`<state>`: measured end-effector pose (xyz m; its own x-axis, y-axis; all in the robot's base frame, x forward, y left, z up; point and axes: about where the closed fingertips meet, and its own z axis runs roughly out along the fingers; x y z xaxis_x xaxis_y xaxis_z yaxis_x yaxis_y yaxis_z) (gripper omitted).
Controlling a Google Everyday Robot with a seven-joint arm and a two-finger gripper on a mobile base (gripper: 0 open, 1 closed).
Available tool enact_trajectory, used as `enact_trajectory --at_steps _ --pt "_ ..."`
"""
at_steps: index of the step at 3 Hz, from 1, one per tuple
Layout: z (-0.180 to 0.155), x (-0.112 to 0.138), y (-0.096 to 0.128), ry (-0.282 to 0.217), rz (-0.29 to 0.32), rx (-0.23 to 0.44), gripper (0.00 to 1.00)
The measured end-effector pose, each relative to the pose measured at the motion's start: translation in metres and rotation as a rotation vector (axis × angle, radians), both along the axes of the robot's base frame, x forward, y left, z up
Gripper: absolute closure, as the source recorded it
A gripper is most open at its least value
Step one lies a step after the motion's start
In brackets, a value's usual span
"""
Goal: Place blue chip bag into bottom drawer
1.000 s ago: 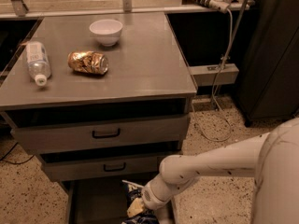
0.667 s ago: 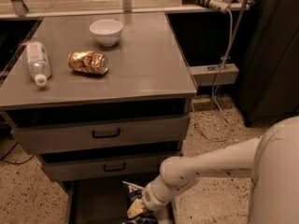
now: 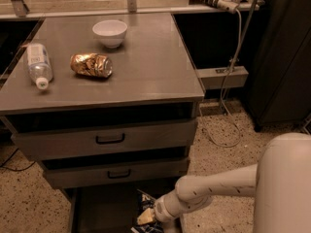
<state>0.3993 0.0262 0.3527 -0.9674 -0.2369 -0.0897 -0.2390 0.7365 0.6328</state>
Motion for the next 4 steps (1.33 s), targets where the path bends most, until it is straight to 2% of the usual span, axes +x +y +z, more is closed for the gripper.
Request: enact_trajectory --at_steps 1,2,3,4 --pt "0.000 0.000 0.000 0.000 0.000 0.000 1.00" --pt "-0.016 0.003 0.016 -0.006 0.004 0.032 1.00" --pt "-0.040 0.015 0.042 -0.010 0.018 0.071 1.00" --pt "-0.063 0.036 0.070 0.006 0.032 0.115 1.00"
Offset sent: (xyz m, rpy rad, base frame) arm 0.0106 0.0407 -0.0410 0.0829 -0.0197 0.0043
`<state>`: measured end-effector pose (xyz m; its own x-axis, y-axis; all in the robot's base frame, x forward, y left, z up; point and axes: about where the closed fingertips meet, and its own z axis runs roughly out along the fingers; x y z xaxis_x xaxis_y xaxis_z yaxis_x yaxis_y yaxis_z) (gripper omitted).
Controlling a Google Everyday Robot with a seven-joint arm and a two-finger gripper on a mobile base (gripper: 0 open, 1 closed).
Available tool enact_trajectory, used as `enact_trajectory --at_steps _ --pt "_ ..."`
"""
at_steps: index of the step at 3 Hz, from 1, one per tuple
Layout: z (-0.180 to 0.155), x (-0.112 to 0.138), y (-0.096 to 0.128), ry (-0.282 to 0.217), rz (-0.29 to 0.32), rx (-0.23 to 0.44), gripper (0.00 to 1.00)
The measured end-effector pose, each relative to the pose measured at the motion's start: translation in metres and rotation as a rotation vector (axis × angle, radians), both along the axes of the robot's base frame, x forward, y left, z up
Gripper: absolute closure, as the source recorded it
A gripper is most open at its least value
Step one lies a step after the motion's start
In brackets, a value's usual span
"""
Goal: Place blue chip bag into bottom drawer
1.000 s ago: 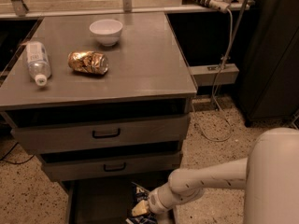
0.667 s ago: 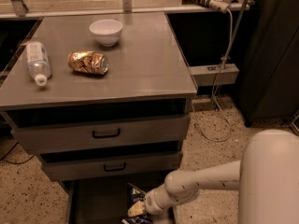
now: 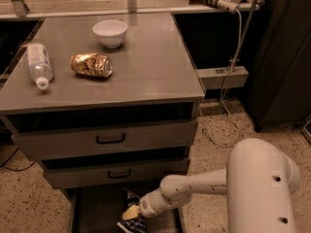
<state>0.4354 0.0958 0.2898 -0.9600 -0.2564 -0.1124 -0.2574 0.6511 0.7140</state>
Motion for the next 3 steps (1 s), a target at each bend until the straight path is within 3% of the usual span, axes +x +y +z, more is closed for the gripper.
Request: enact_trajectory --at_steps 1,3 --pt "-0.009 -0.002 0.003 0.015 -0.007 -0.004 1.00" --pt "-0.069 0.011 0.026 0.048 -0.014 -0.030 1.00"
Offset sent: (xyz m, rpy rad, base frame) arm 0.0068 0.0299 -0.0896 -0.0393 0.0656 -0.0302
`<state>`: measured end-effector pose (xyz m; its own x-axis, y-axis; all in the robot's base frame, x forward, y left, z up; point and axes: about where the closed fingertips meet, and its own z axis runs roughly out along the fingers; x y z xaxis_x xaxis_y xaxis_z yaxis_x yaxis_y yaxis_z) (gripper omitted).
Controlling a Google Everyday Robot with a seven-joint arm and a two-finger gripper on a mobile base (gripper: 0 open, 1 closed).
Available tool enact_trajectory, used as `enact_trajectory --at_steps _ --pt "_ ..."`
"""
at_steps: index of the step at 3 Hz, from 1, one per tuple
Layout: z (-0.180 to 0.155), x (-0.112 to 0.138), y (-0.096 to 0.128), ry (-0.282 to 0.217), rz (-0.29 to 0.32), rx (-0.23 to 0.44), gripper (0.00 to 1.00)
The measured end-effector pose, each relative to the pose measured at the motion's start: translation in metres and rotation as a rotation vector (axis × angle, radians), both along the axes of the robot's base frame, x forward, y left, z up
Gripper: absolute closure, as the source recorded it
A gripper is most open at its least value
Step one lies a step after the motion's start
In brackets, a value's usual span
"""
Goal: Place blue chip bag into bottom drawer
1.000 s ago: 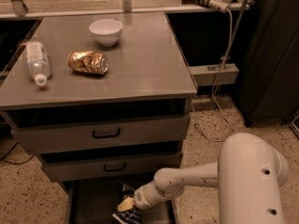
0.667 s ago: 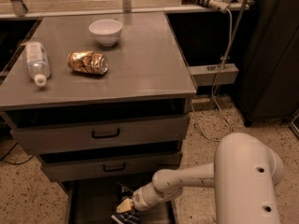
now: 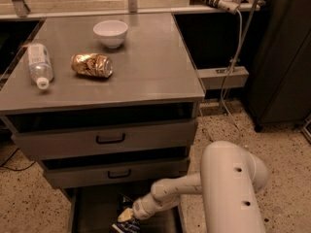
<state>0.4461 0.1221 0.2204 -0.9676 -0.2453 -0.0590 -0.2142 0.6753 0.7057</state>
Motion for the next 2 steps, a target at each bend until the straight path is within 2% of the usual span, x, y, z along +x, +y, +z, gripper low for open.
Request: enact_trajectory --at_steps 2 --pt "-0.041 0.009 0.011 0.045 -0.006 0.002 1.00"
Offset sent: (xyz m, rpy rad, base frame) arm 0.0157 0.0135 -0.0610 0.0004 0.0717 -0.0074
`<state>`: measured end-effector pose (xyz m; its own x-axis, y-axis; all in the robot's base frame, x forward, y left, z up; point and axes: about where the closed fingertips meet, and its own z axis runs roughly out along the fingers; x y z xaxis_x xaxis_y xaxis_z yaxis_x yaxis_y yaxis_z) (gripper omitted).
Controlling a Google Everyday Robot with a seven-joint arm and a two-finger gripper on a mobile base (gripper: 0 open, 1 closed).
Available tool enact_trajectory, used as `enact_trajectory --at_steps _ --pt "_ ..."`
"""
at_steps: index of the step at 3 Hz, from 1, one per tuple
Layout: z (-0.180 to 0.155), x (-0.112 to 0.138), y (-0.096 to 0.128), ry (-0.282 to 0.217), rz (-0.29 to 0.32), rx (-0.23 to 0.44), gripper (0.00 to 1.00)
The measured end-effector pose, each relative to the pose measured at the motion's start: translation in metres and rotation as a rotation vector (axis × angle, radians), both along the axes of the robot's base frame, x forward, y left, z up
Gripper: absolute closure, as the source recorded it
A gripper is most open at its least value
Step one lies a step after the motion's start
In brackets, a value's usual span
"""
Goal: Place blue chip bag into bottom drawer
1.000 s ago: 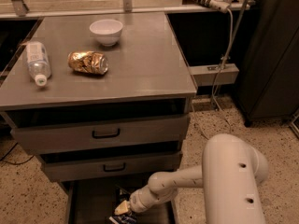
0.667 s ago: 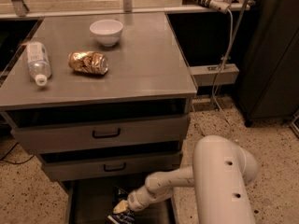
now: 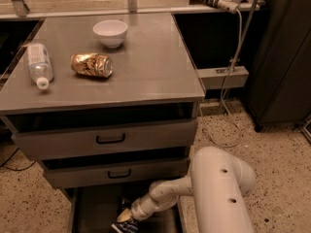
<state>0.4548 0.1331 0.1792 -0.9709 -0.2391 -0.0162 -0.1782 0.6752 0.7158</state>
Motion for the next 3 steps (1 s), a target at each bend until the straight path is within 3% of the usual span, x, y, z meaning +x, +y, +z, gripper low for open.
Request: enact_trajectory --at_steps 1,3 --pt "-0.0127 0.0005 0.0013 0.020 -0.018 0.011 1.00" --pt "-0.0128 0.0005 0.0014 0.020 -0.018 0.011 0.59"
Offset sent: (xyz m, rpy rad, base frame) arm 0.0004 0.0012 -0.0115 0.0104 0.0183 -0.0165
